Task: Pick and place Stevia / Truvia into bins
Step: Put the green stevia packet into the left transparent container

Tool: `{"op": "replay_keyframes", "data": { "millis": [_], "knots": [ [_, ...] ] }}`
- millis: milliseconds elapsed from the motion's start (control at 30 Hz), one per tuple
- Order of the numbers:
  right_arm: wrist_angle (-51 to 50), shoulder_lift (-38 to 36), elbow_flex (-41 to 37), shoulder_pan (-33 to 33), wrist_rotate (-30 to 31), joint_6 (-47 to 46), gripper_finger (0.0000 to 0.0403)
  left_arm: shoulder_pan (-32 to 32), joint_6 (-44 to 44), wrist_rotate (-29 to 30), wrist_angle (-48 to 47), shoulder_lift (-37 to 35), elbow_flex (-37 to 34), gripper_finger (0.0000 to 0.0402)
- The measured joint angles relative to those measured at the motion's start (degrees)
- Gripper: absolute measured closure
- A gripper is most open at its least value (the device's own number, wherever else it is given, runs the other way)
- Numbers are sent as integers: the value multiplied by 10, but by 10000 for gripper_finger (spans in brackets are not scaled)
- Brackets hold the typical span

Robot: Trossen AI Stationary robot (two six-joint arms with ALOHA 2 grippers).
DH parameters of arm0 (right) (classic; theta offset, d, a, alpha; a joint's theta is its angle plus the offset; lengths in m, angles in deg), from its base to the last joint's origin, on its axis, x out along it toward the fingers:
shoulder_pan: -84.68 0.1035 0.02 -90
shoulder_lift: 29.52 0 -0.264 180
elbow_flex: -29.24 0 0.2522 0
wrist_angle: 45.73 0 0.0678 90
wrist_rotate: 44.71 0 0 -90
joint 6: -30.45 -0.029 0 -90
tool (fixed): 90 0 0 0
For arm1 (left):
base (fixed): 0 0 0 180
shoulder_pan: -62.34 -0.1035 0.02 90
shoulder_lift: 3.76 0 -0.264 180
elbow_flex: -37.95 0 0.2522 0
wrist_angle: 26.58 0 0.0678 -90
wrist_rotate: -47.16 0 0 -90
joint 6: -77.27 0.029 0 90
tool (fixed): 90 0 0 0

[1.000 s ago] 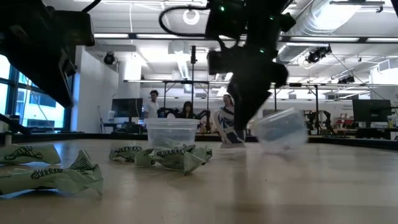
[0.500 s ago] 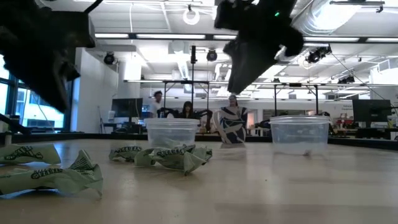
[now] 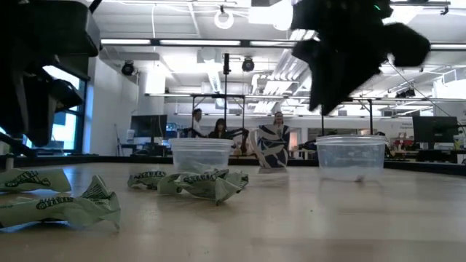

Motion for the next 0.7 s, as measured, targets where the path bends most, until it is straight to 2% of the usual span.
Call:
{"op": "replay_keyframes", "data": {
  "millis": [133, 233, 433, 567, 700],
  "knots": [
    [30, -46, -77, 27, 22, -61, 269, 6, -19, -4, -4, 0, 19, 170],
    [49, -93, -115, 55, 42, -112, 269, 10, -5, 15, -2, 7, 47, 147],
    [59, -176, -153, 93, 123, -191, 269, 8, 2, 11, -31, 66, 81, 140],
    [26, -220, -164, 104, 174, -271, 269, 8, -37, -12, -33, 110, 87, 140],
    [6, -254, -169, 106, 202, -318, 269, 8, -68, -1, -25, 125, 87, 140]
  ]
}}
